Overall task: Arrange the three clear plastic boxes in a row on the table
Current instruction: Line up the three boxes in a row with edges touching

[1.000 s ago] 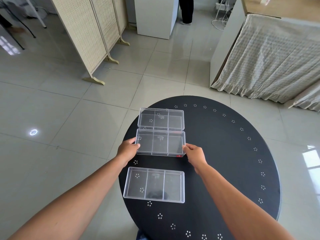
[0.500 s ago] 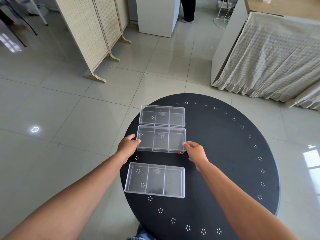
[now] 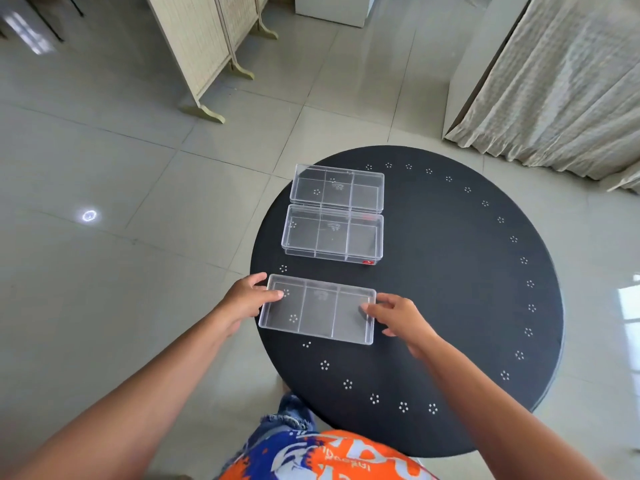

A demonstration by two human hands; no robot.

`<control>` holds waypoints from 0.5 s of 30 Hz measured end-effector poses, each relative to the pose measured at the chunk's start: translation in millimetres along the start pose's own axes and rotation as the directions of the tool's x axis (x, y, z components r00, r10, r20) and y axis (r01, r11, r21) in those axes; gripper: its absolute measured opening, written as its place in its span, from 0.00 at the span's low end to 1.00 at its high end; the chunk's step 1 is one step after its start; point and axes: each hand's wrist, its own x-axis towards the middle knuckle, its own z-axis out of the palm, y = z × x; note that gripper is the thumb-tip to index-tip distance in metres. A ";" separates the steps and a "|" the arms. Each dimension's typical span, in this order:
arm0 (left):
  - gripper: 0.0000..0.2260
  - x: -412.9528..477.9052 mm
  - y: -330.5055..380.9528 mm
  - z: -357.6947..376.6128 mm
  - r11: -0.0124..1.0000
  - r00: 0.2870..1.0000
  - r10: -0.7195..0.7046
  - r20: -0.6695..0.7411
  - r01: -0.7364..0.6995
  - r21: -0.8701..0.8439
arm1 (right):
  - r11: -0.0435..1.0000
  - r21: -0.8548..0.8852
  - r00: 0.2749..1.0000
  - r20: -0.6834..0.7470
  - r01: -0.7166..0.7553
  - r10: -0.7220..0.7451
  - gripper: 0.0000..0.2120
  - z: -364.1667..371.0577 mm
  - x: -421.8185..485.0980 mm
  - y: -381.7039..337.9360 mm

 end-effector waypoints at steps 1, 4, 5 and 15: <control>0.31 -3.1 -5.7 1.5 1.000 1.000 -0.007 0.002 0.008 -0.011 | 1.000 0.003 1.000 0.018 0.006 -0.006 0.08 1.0 -4.1 4.0; 0.25 -9.3 -21.9 4.5 0.999 1.000 -0.018 -0.025 0.017 -0.031 | 1.000 0.018 0.999 0.043 0.001 -0.002 0.05 7.0 -10.8 16.1; 0.22 -11.4 -24.7 6.0 0.999 0.999 -0.015 -0.044 0.013 -0.033 | 1.000 0.024 0.999 0.040 -0.007 0.006 0.05 9.6 -12.7 18.4; 0.20 -1.5 -16.4 14.1 0.999 0.994 0.034 -0.101 -0.038 -0.038 | 0.995 0.093 0.998 -0.062 0.022 -0.017 0.08 11.6 -11.1 12.5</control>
